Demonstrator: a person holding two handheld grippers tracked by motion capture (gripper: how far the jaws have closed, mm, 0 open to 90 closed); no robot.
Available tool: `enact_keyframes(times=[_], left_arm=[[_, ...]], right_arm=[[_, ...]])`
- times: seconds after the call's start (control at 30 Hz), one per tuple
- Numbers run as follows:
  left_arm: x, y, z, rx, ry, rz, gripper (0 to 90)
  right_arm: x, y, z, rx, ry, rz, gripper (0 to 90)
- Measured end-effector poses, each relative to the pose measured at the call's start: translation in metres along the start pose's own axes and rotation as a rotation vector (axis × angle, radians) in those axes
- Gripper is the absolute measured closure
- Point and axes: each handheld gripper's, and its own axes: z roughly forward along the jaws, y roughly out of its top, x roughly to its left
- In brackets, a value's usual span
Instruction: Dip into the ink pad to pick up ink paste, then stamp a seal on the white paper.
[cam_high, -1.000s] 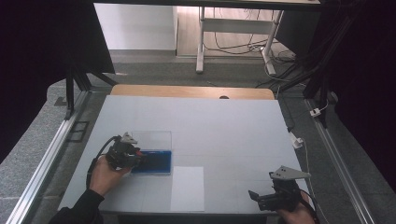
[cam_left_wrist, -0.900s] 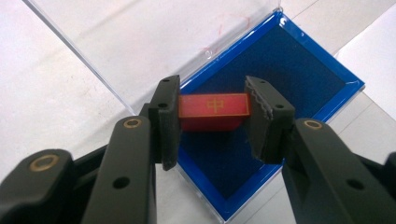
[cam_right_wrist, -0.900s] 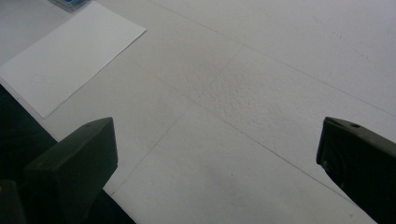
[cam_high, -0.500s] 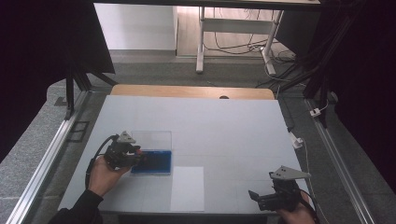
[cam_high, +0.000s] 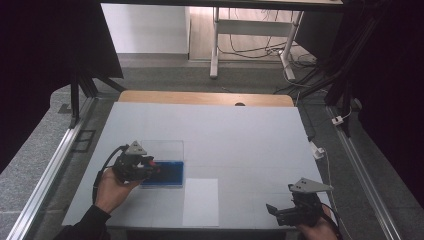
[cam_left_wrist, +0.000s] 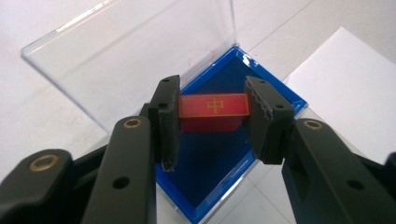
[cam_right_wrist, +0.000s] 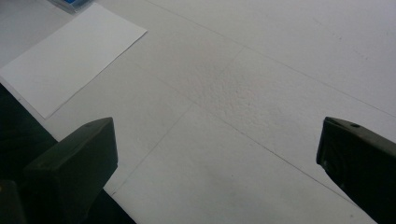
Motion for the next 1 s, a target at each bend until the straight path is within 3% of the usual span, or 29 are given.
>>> enact_keyframes(times=[0.37,1.0], left_arm=[[-0.013,0.005,-0.003,-0.010,-0.025,0.038,58.1],[-0.036,0.017,-0.004,-0.042,-0.115,0.066,58.1]], right_arm=[[0.000,0.000,0.000,0.000,0.001,0.000,0.0],[0.000,0.000,0.000,-0.002,0.001,0.004,0.0]])
